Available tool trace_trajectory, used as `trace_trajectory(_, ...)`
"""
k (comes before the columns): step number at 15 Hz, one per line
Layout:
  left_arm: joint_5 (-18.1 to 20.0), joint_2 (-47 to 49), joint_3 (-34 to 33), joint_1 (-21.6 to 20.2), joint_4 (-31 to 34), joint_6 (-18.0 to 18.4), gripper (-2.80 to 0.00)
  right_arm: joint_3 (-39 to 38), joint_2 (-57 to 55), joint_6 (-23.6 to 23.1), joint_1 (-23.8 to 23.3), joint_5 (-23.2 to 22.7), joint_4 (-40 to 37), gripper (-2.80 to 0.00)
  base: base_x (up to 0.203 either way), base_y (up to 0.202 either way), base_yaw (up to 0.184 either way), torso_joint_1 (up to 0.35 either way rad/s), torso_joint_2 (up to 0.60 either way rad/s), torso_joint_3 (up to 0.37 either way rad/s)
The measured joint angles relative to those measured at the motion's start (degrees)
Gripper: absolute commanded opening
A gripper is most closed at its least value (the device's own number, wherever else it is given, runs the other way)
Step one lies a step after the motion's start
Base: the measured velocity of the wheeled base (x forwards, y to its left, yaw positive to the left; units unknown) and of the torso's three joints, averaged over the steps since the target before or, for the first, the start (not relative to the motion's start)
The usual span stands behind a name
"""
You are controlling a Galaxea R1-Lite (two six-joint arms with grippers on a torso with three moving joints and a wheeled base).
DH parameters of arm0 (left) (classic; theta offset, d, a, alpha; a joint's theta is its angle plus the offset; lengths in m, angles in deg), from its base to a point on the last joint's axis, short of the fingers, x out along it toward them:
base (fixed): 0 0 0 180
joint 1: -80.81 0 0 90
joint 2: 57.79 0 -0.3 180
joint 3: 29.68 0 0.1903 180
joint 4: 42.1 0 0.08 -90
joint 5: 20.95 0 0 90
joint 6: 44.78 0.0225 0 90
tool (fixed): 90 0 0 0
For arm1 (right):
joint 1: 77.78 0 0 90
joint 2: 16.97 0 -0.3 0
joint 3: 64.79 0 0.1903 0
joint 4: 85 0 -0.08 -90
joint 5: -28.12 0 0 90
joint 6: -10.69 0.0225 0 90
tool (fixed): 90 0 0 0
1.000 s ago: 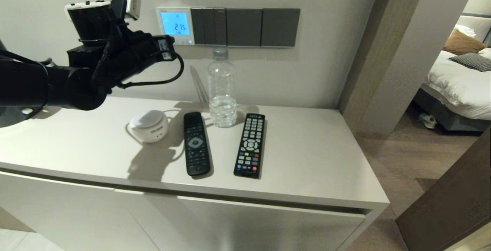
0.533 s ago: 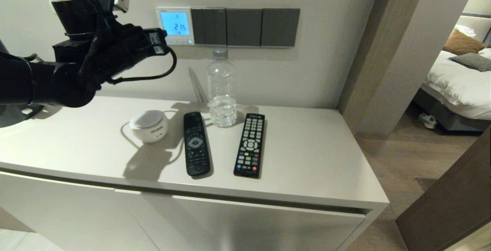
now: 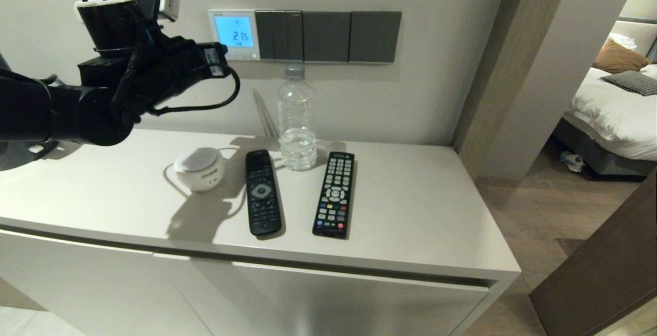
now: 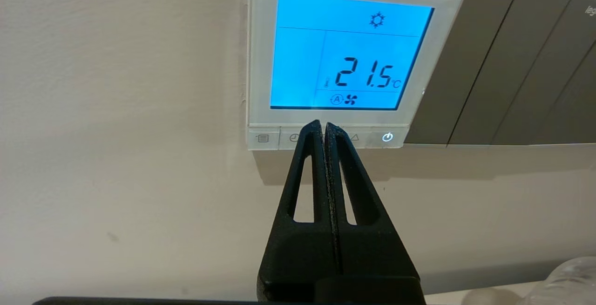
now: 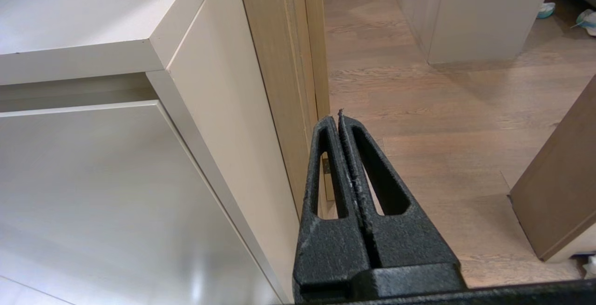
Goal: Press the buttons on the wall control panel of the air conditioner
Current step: Press the temperature increase button
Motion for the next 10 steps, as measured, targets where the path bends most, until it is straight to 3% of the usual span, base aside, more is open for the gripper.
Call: trace_trajectory(10, -0.2, 1.1, -0.6, 2.8, 0.0, 0.3, -2.8, 0.0, 0.0, 0.0, 0.0, 0.0, 0.0, -2.8, 0.0, 0.0, 0.0, 0.0, 0.0, 0.0)
